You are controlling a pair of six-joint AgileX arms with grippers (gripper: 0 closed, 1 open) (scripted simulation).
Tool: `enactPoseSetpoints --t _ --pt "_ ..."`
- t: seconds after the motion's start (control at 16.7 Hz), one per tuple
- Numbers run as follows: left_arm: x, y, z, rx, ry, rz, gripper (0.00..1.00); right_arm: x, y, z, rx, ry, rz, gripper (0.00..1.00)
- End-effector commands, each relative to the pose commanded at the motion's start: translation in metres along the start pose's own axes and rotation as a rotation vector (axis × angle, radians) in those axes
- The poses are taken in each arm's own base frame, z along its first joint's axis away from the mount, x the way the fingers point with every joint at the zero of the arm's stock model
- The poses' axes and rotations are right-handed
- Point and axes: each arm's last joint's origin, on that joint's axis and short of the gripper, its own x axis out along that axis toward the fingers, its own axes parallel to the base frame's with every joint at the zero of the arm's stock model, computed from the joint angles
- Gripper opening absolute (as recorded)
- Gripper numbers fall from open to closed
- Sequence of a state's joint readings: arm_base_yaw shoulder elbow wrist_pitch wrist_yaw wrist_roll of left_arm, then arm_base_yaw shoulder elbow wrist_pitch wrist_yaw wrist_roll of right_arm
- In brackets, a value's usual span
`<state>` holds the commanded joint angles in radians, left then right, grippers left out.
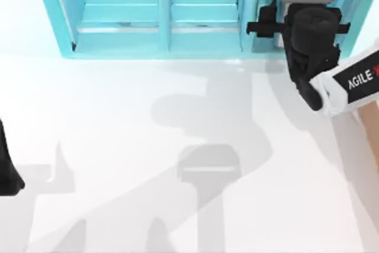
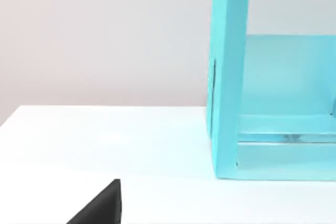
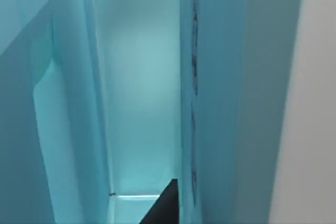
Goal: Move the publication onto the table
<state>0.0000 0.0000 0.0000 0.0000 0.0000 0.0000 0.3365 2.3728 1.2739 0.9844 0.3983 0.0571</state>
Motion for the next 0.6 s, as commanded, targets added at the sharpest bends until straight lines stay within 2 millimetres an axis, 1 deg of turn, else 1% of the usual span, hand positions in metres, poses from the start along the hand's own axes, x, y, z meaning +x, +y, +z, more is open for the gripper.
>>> enactPoseSetpoints --t 0.42,0.48,0.6 --pt "0.0000 0.0000 0.0000 0.000 0.000 0.000 1.00 0.0000 0.0000 0.0000 0.000 0.000 0.000 0.02" --pt "0.0000 0.0000 0.0000 0.000 0.000 0.000 1.00 0.0000 0.0000 0.0000 0.000 0.000 0.000 0.00" --pt "0.0000 0.0000 0.0000 0.000 0.000 0.000 1.00 0.0000 0.0000 0.0000 0.000 0.000 0.000 0.00"
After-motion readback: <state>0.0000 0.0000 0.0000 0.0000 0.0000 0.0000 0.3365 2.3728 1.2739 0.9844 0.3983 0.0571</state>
